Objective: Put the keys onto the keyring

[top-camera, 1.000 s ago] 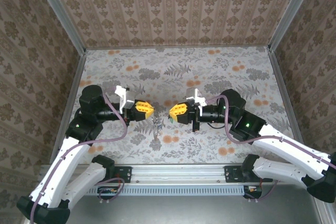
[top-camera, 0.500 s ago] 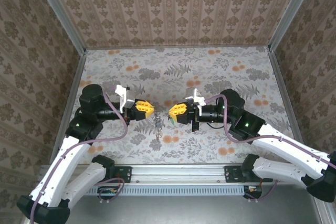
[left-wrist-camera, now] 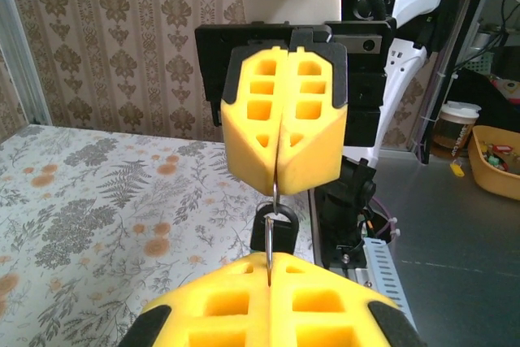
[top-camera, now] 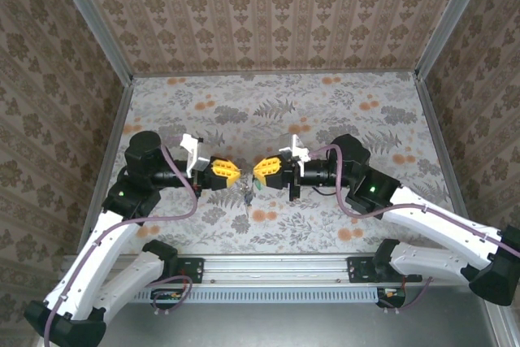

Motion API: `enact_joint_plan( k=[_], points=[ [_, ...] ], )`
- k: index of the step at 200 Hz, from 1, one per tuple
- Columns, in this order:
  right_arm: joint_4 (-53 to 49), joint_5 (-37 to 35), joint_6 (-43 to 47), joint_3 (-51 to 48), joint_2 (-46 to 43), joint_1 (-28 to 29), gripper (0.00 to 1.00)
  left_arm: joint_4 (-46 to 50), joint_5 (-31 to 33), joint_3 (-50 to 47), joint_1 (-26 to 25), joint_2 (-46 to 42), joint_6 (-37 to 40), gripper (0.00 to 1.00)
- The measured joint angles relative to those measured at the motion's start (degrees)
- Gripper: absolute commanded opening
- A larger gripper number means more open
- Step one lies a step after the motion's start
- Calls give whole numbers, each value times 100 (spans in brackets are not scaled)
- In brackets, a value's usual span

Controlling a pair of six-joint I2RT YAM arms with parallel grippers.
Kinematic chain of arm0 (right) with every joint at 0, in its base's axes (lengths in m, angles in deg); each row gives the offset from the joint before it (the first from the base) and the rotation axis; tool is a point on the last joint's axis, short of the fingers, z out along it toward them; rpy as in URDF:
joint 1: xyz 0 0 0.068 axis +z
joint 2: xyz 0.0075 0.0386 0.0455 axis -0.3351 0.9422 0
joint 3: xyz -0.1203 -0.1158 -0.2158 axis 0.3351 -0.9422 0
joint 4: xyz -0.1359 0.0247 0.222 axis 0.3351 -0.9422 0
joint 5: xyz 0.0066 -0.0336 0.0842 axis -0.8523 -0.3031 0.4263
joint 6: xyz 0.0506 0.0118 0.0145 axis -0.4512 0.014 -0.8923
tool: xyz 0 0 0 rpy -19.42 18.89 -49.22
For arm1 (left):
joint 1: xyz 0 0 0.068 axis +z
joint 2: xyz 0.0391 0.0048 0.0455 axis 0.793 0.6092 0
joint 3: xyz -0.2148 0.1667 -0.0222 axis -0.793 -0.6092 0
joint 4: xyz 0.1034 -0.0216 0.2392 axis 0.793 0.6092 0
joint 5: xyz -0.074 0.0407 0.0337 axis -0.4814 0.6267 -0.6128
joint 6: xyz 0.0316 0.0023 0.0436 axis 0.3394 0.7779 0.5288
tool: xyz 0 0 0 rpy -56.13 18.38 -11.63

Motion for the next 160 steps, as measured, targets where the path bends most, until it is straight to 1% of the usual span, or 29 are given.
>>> enact_joint_plan(
  k=[79, 160],
  points=[
    [90, 2, 240, 275, 214, 101, 0, 0, -61, 2, 0, 109, 0, 0],
    [-105, -107, 498, 374, 328, 223, 0, 0, -66, 11, 0, 116, 0, 0]
  ],
)
